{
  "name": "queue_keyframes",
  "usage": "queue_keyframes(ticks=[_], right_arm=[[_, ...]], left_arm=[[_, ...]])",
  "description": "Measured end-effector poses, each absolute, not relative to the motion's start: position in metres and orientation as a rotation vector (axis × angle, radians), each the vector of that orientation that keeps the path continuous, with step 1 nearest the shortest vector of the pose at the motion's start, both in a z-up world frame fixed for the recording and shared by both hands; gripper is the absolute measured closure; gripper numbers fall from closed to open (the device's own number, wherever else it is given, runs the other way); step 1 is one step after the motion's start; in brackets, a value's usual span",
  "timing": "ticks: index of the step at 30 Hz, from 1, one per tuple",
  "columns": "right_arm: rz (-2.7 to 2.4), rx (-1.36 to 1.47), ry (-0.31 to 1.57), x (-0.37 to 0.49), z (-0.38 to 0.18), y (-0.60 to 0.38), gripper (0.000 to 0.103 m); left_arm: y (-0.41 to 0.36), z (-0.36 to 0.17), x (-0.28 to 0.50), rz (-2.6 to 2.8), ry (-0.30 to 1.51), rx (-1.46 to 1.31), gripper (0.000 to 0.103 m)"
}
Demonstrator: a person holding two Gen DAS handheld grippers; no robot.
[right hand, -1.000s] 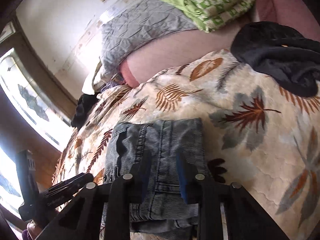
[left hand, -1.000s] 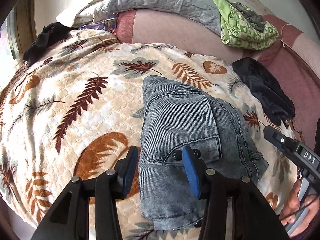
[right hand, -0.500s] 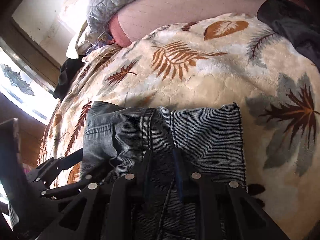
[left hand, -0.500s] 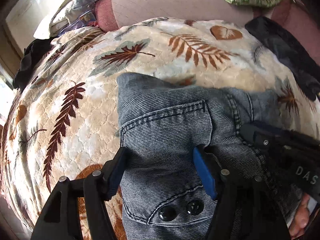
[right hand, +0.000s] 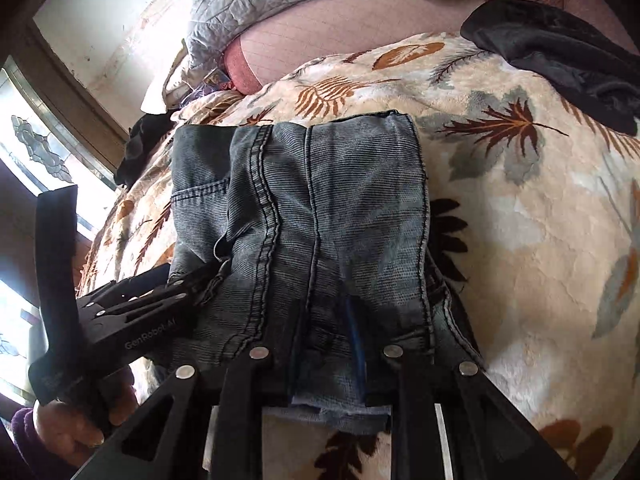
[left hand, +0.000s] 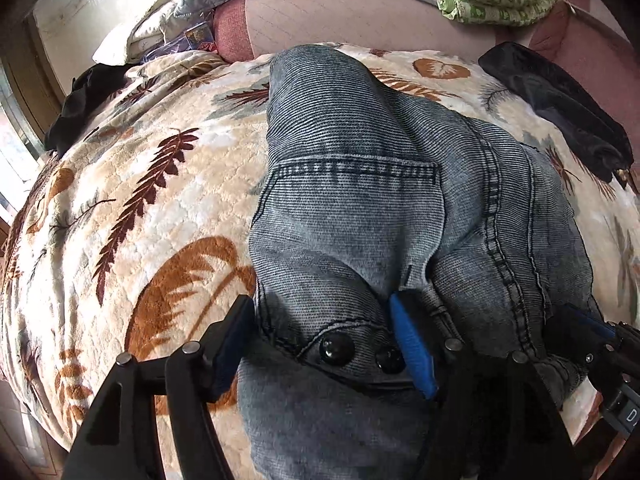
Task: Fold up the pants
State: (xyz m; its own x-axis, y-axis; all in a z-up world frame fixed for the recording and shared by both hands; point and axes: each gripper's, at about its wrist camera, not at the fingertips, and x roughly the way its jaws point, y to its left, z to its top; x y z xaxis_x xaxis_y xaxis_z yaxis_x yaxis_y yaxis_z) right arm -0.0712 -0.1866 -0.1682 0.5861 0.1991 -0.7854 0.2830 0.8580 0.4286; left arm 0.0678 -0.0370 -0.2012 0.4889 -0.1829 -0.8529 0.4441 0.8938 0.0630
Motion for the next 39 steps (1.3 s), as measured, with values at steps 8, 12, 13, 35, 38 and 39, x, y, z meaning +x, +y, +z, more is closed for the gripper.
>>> queue_keyframes(ticks=[8, 12, 13, 35, 38, 39], right_arm=[[-0.025, 0.448, 0.775, -0.119, -0.104, -0.185, 0.077], [-0.037, 0.387, 0.687, -0.138, -0.063, -0.178, 0.073], [-0.043, 0.374, 0.664, -0.143, -0.053, -0.176, 0.067], [-0.084, 0.303, 0.535, -0.178, -0.007, -0.151, 0.037], [-0.083, 0.306, 0.537, -0.177, -0.009, -0.151, 0.037], [-0.082, 0.311, 0.537, -0.176, -0.01, -0.152, 0.037]], left_arm=[[0.007, -0.148, 0.006, -0.364, 0.861, 0.259, 0.027], [0.025, -0.116, -0.011, -0.291, 0.789, 0.239, 0.024], [0.029, -0.11, -0.015, -0.28, 0.775, 0.228, 0.023], [0.049, -0.054, -0.036, -0.148, 0.601, 0.212, 0.018], [0.05, -0.055, -0.032, -0.144, 0.604, 0.203, 0.018], [0.051, -0.055, -0.031, -0.14, 0.605, 0.2, 0.018]])
